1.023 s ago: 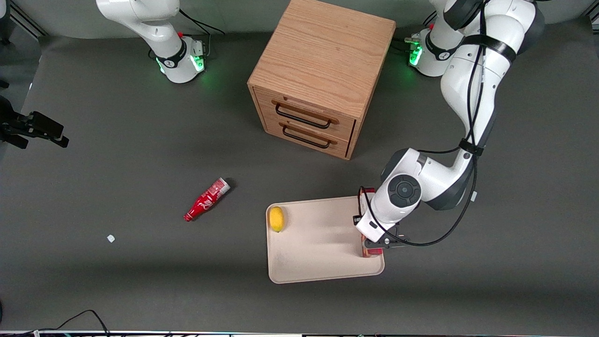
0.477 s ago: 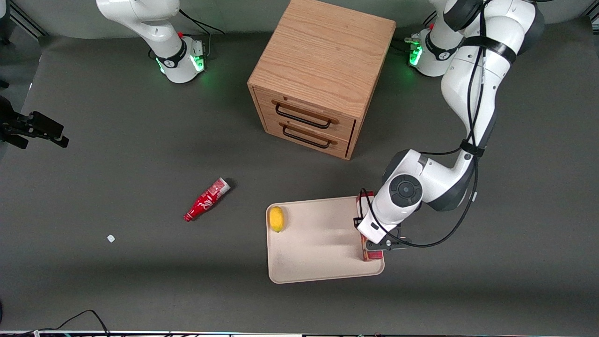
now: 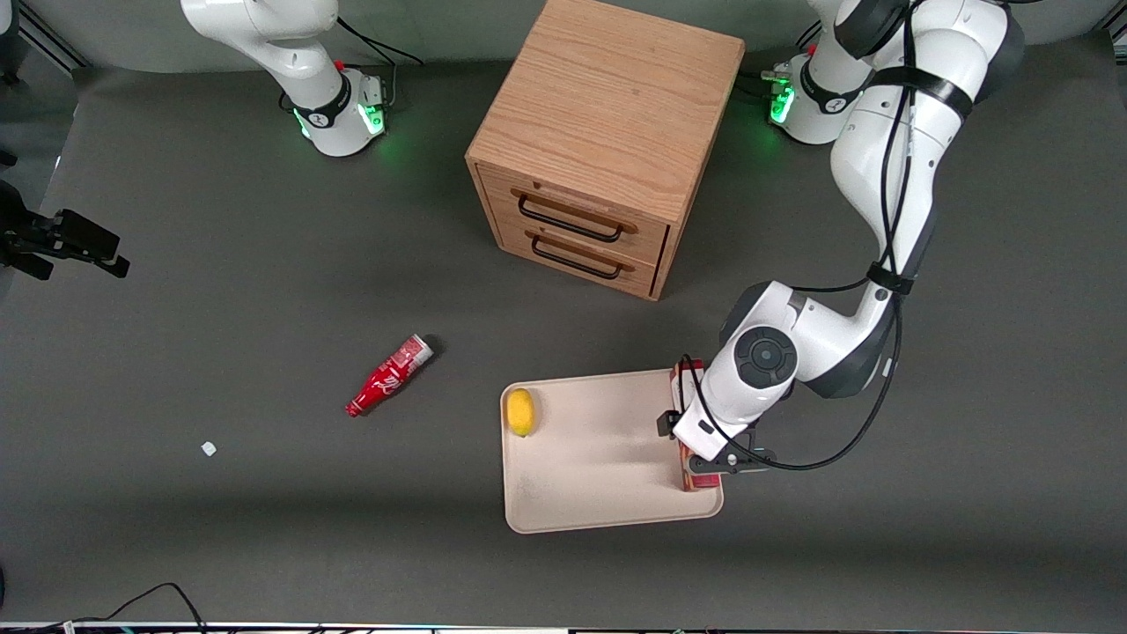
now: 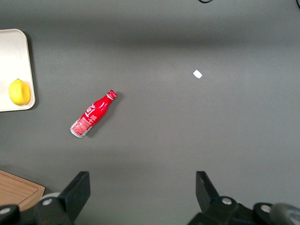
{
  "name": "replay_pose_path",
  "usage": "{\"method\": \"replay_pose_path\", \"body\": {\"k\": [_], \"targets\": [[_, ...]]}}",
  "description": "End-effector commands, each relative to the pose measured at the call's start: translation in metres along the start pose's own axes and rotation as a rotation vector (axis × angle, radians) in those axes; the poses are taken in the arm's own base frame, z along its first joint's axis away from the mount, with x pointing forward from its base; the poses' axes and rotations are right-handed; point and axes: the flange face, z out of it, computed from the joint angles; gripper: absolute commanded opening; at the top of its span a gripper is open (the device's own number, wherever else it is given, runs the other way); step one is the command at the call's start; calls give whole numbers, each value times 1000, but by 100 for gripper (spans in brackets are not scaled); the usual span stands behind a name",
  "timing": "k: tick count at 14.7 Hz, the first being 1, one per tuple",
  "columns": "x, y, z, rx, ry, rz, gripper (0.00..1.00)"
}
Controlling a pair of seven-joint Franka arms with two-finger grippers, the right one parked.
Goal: Place red cookie box on tray
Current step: 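Lower the box onto the tray and open the left gripper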
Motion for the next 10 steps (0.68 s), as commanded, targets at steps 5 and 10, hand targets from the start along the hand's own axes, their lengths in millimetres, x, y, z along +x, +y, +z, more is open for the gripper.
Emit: {"method": "replay_pose_path", "body": {"k": [5,10], "targets": [[5,-45,-115,-15,77,-100,100],[-14,-113,-202,12,-23,-96,100]]}}
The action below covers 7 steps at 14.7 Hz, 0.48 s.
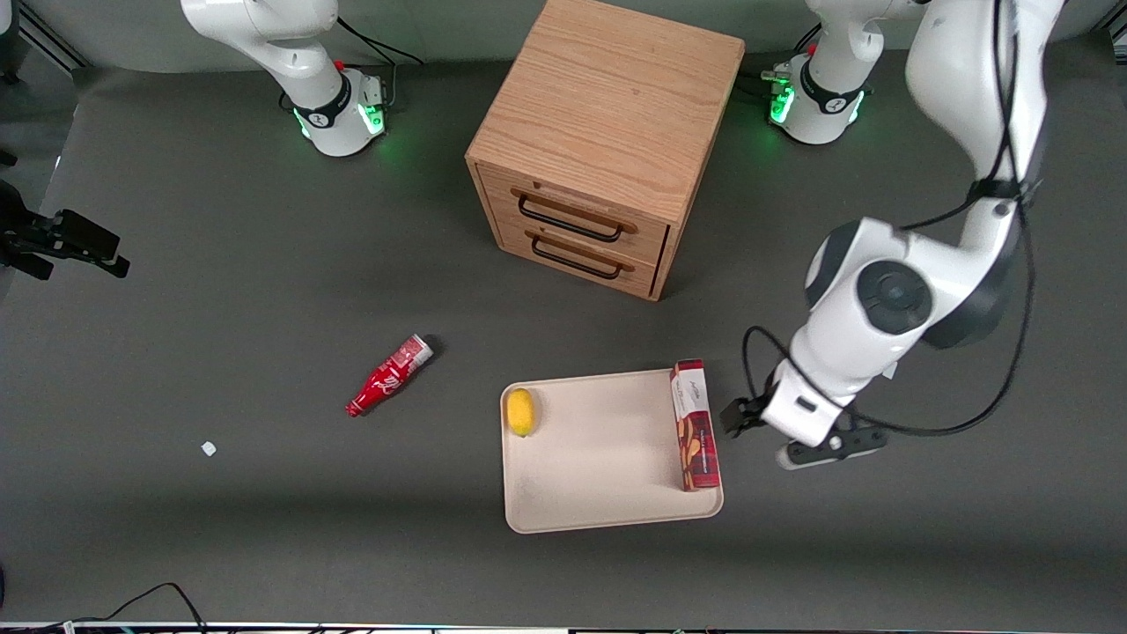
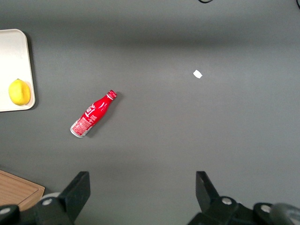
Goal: Place red cookie box on tray
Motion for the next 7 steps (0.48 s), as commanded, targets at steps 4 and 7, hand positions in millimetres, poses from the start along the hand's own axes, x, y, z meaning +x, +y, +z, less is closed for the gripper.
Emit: {"method": "replay_pose_path", "body": {"k": [4,7], "targets": [[-24,-91,-98,96,-138,87,100],[-36,-126,-133,132,-161,112,100]]}}
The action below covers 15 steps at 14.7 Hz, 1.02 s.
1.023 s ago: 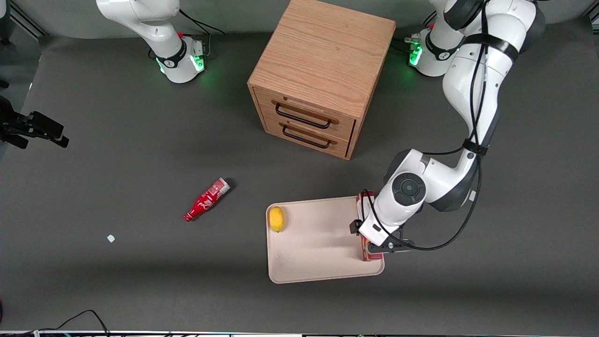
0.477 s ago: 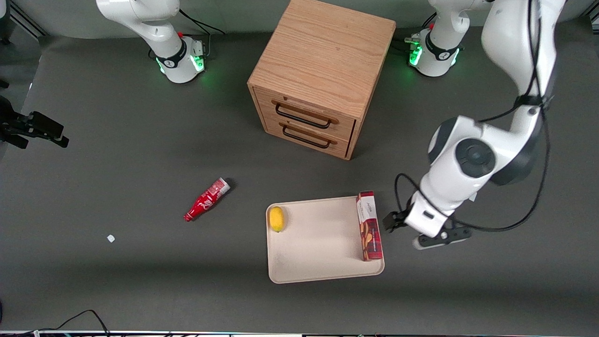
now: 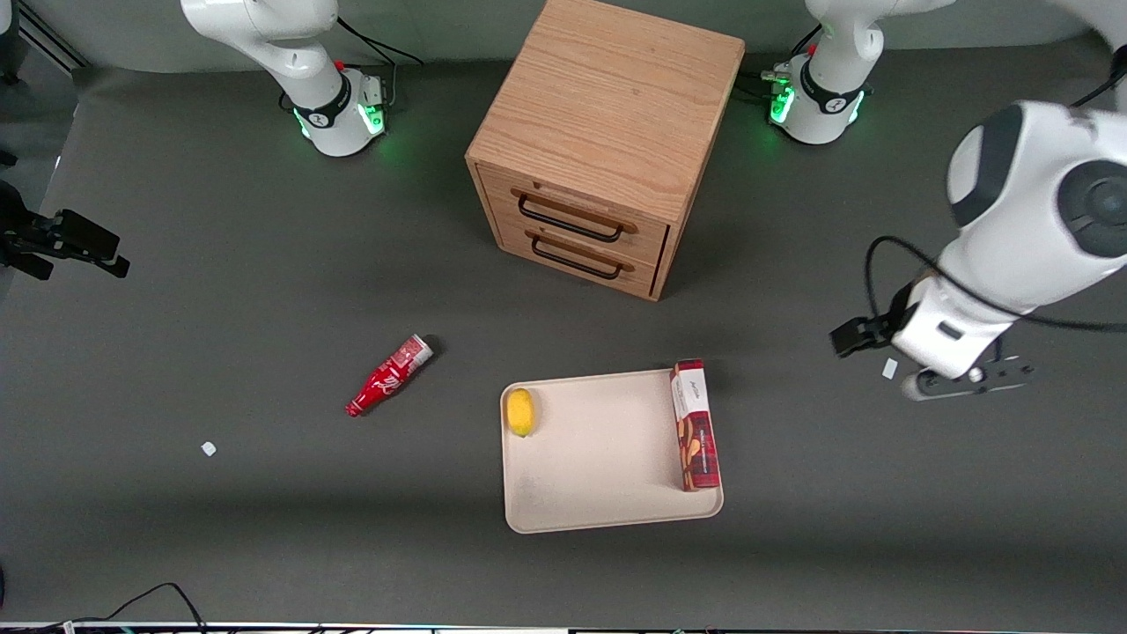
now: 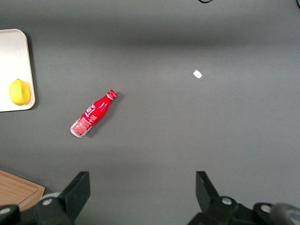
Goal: Place red cookie box on tray
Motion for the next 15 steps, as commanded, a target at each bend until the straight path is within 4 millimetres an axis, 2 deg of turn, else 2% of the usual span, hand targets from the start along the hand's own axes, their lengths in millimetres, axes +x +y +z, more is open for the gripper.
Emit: {"method": "replay_pose_path", "body": {"k": [1,5,7,12,15], "targets": [[-32,-30,-18,22,-14,8,100],[-62,-55,-39,-5,1,-13,100],[-69,-66,-50,0,11,-33,100],[-75,-76,-57,4,2,-32,100],[-74,-90,-63,-24,9,-33,100]]}}
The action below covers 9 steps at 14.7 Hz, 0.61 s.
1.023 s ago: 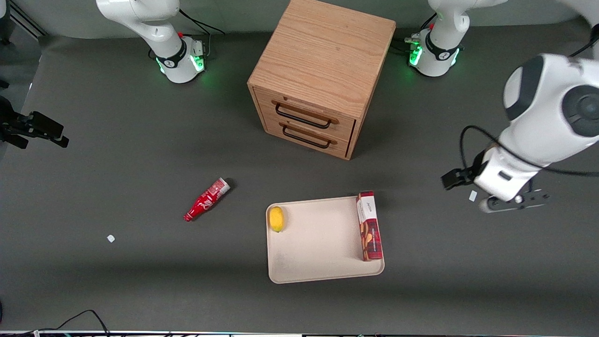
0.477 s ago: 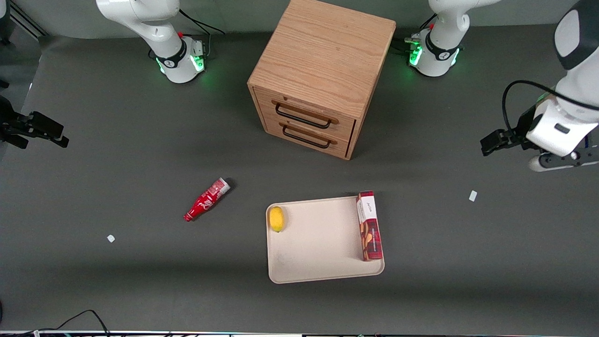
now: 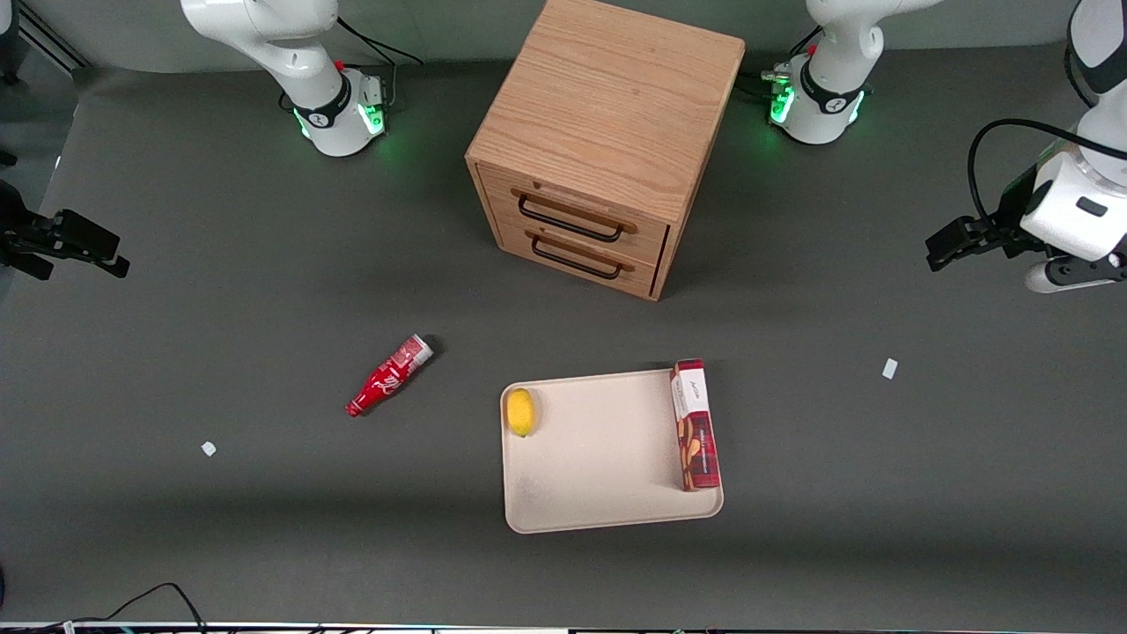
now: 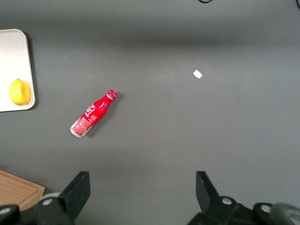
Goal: Place red cookie box on tray
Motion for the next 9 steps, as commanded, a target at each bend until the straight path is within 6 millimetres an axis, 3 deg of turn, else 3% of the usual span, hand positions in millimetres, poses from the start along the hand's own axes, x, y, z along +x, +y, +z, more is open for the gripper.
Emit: {"method": "replay_pose_path", "body": {"k": [1,9], "targets": [[-10,-14,-13,-30,15,56,100],[-21,-17,-46,-32,13,143,100]]}}
